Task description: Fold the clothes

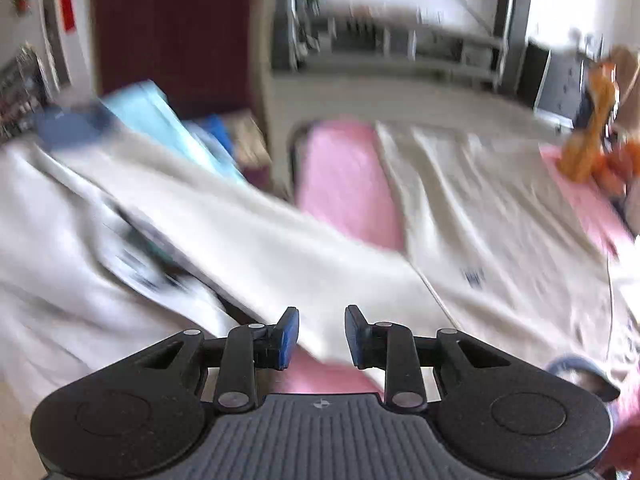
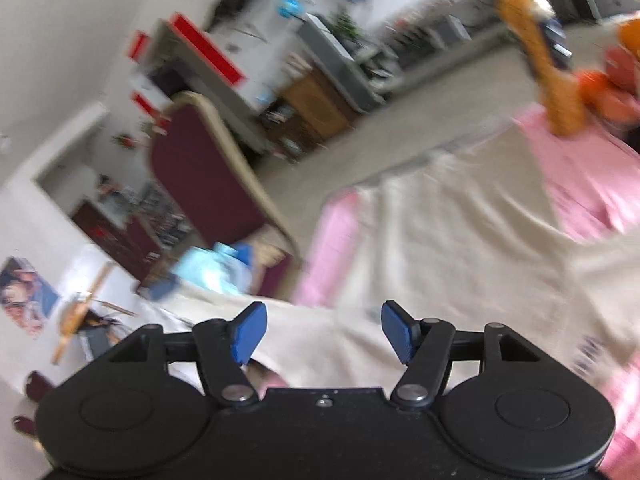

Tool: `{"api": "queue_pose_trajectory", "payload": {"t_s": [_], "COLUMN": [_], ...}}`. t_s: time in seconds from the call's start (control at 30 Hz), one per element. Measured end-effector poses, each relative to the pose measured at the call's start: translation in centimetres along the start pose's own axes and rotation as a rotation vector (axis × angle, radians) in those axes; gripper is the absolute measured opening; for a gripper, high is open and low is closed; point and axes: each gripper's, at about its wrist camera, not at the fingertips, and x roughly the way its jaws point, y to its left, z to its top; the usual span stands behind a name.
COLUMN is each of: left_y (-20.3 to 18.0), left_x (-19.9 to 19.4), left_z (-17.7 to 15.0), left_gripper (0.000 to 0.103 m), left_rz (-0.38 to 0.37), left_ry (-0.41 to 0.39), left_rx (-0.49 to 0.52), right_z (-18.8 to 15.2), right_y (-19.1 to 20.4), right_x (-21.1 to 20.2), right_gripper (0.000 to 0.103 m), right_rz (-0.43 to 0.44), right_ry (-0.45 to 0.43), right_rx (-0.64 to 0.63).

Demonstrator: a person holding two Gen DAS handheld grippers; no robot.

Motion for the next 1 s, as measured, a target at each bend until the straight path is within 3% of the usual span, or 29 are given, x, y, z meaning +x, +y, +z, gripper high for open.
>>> {"api": "queue_pose_trajectory", "payload": {"t_s": [0.1, 0.2, 0.3, 0.43, 0.77, 1.0], "left_y": [-3.0, -5.4, -7.4, -7.8, -6.7, -5.9], "left_x": [3.6, 6.2, 8.5, 10.0, 5.9, 3.0], "left_z": [-0.4, -0.2, -0.3, -0.8, -3.1, -4.6], "left_gripper": [0.024, 0.025, 0.024, 0.024, 0.027, 0.026], "left_rz": [-0.015, 0.052, 0.110, 0.098, 0.134, 0.157], "left_ry": [0.078, 0.070, 0.057, 0.092, 0.093, 0.094], "left_rx": [-0.012, 0.052, 0.132, 0.161, 0.211, 0.245], "right_z": [-0.7, -1.3, -1.8, -2.2, -3.3, -3.2], "right_y": [-4.5, -7.8, -9.6, -11.0, -11.6, -11.7], "right_x": [2.1, 4.5, 6.3, 8.3, 7.7, 5.5], "right_gripper": [0.060, 0.045, 0.045, 0.045, 0.046, 0.046], "right_rz": [-0.135, -0.253, -0.318, -0.387, -0.447, -0.372], "right_ry": [0.059, 0.120, 0.114, 0.117, 0.174, 0.112], "right_rx": [0.093, 0.123, 0.079, 0.047, 0.001, 0.045]}}
